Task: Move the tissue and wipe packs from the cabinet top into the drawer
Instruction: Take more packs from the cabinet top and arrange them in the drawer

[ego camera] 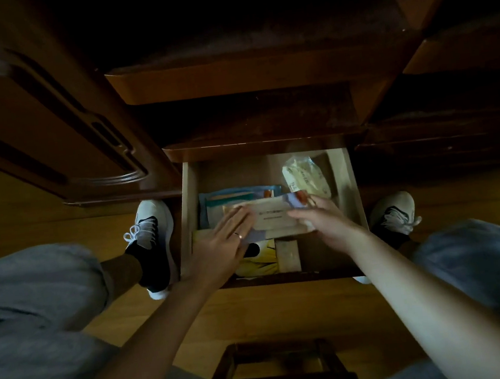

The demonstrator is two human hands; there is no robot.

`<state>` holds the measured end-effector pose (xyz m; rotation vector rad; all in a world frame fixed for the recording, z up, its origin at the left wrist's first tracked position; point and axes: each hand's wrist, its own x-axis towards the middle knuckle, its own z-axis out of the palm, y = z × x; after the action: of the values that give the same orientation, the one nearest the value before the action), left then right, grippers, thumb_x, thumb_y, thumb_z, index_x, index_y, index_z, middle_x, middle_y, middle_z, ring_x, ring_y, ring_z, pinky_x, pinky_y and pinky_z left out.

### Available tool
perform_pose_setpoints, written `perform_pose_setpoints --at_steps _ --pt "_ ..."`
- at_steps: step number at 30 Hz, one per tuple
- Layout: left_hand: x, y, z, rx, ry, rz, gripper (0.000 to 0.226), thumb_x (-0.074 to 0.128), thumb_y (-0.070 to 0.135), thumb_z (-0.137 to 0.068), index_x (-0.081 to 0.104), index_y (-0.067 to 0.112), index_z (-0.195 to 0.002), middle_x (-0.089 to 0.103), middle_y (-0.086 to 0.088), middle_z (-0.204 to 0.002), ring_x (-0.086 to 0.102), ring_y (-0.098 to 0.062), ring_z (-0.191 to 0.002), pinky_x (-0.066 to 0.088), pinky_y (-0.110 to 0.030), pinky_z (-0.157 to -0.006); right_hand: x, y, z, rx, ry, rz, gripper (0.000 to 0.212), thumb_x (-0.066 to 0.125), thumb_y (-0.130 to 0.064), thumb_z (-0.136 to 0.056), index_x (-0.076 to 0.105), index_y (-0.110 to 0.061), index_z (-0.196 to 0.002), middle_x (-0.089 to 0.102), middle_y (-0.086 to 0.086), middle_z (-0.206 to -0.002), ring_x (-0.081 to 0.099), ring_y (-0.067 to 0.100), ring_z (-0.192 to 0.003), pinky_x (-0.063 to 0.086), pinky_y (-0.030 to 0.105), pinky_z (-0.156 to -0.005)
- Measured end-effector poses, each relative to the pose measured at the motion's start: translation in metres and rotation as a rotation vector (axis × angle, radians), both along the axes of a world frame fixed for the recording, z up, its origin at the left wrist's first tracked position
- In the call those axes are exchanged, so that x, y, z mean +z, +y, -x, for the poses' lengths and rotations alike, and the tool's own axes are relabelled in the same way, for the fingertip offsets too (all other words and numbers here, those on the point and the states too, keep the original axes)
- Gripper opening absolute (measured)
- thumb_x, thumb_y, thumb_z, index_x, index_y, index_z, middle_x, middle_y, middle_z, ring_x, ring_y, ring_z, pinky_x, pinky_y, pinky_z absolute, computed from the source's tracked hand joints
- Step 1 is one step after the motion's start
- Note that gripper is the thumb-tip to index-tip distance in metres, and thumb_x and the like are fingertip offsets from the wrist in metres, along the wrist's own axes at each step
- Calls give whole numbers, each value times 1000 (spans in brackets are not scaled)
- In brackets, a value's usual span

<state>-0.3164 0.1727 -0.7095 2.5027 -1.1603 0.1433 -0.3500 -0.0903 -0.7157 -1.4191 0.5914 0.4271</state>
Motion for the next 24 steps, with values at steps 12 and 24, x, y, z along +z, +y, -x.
perform_pose_setpoints --at_steps 12,24 --pt "-31 -47 -107 372 498 -519 54 62 24 -94 46 20 -146 46 -6 -142 43 -27 -128 43 -42 -102 -33 -26 -6 -468 57 223 28 71 -20 -92 68 -27 -119 73 -4 -110 69 14 -100 58 36 -83" --pt "-65 -46 -141 278 538 -584 43 68 27 -92 57 18 -132 57 -10 -136 50 -27 -125 45 -42 -102 -46 -24 -53 -396 57 257 32 70 -26 -94 63 -25 -125 71 -6 -107 68 9 -97 54 26 -71"
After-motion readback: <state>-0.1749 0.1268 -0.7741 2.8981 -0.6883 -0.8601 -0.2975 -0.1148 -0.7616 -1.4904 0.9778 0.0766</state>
